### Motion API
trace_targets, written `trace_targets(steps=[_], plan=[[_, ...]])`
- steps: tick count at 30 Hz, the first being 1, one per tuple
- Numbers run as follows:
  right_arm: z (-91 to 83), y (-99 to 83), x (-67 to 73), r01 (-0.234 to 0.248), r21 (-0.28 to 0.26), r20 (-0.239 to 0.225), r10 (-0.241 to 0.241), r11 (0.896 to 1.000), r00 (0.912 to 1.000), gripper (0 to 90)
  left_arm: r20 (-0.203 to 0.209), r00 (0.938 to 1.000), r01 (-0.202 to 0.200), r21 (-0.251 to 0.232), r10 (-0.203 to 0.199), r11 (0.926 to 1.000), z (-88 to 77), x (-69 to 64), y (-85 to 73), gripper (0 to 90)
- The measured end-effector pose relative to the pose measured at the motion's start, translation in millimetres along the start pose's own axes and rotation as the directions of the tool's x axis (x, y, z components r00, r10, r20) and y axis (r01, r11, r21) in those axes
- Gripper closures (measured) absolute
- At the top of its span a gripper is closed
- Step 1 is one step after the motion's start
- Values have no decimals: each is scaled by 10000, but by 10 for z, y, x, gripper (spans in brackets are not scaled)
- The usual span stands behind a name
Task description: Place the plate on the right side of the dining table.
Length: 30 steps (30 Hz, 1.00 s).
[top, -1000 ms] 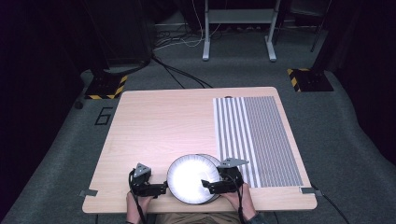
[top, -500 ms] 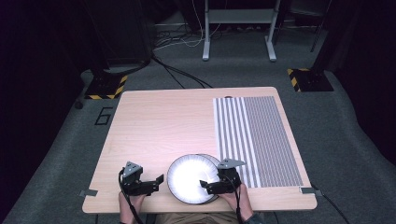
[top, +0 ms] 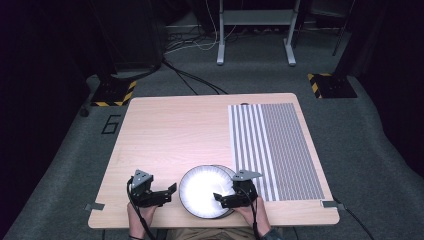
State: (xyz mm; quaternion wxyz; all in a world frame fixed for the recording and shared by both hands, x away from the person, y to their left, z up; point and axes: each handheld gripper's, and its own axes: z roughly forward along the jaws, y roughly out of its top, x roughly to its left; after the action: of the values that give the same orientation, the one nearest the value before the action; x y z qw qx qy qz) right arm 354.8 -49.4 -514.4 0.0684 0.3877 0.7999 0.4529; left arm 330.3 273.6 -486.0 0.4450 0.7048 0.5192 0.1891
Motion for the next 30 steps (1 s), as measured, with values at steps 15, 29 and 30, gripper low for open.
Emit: trace_targets(steps=[15,29,30], plan=[[16,1,19,-6,28,-24,7,10000,10000,93,639,9970,-476,430,448,9979,144,-218,25,14],[7,-3,10,7,-37,135,-7,10000,9999,141,892,9950,-490,551,439,9973,261,-332,-40,201],[4,-3,6,-20,-56,132,21,10000,9999,151,902,9949,-508,627,451,9967,263,-339,-41,234]])
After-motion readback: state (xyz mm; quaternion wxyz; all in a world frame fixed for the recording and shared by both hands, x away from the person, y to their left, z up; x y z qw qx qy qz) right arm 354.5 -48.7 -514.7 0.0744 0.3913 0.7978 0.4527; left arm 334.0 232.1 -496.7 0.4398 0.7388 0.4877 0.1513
